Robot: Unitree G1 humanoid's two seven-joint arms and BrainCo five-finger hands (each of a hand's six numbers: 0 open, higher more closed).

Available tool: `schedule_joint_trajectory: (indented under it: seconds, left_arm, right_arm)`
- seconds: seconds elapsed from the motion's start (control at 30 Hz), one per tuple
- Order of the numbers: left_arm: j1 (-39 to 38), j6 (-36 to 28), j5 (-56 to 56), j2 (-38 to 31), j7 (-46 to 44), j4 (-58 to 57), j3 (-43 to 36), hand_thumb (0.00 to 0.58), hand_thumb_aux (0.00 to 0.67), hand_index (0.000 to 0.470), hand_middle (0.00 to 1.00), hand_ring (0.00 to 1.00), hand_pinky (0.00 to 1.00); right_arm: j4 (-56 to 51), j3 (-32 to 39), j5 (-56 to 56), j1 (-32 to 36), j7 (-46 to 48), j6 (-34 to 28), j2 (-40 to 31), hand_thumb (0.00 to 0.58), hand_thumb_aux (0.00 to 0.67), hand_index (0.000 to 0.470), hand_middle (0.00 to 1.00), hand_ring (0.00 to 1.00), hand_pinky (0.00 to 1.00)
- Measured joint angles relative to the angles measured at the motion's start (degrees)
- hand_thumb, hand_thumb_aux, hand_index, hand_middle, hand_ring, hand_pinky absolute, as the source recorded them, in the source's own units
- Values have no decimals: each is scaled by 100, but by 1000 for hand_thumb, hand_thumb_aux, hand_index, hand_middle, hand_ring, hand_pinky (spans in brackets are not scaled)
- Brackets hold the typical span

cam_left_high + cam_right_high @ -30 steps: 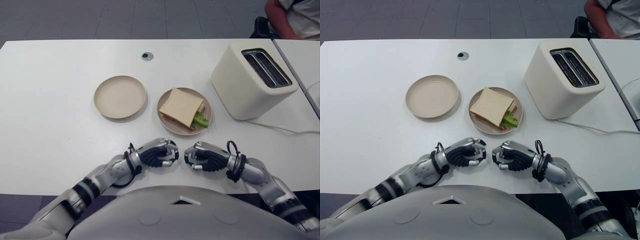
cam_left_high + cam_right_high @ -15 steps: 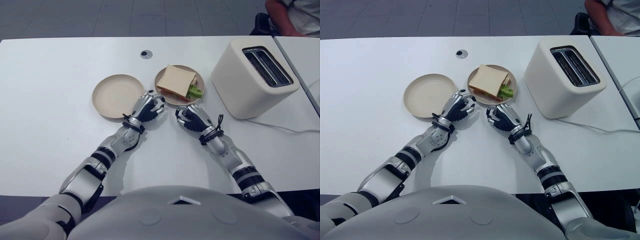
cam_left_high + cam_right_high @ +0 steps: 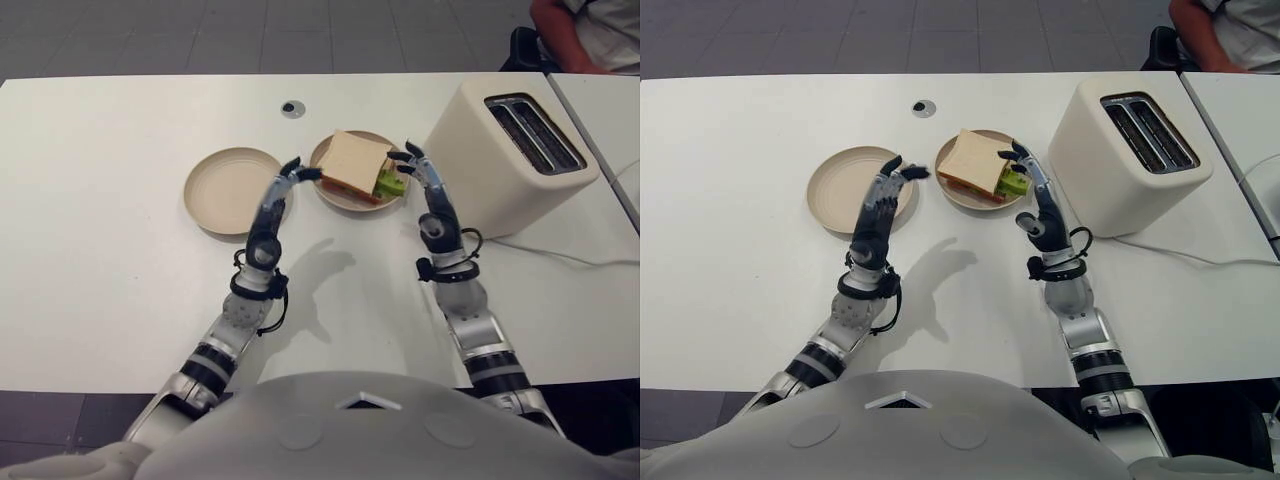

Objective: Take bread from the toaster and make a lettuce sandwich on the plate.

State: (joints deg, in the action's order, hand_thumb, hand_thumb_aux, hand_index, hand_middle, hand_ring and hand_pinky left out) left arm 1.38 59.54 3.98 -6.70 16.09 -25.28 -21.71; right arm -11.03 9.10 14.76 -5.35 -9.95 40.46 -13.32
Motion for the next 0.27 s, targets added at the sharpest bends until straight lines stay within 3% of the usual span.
schedule_joint_trajectory:
  seconds: [0.27]
  left_arm:
    - [95, 277, 926, 412, 224, -580, 696, 0, 0, 0, 0, 0, 0]
  right_arm:
    - [-315, -231, -49, 83, 12, 82, 142, 0, 0, 0, 0, 0, 0]
